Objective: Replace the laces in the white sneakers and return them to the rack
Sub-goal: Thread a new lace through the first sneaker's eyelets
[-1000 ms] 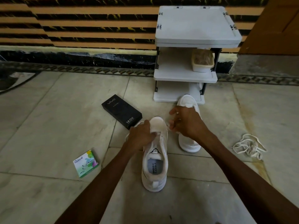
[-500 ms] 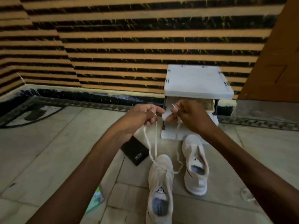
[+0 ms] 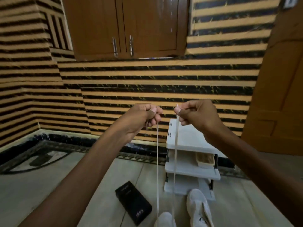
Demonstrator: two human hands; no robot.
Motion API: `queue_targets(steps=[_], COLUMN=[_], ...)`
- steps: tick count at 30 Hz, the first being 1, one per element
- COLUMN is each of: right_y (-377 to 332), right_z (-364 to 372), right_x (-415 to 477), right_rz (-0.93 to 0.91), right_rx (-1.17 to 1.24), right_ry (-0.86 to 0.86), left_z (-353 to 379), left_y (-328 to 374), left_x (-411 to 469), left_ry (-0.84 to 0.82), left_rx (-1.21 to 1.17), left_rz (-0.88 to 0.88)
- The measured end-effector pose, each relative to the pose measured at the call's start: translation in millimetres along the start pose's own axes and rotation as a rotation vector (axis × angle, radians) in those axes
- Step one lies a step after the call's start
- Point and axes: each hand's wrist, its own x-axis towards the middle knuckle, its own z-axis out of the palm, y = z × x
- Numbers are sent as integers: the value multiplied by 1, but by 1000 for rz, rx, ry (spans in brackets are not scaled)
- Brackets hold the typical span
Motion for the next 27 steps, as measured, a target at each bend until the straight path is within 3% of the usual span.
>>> queue_targets(steps=[11, 14, 22, 27], right_y=[-22, -21, -26, -31], right_z=[-1, 2, 9, 7], right_x=[9, 10, 12, 14], right_rz=[-9, 4, 25, 92], right_rx=[55, 93, 162, 214], right_ry=[-17, -8, 121, 38], left_z=[-10, -7, -2, 0], left_y=[37, 32, 27, 25], left_x=[5, 7, 11, 13], left_ry=[-70, -11, 258, 296], left_rx=[-255, -158, 377, 163], left_rz=[-67, -19, 243, 295])
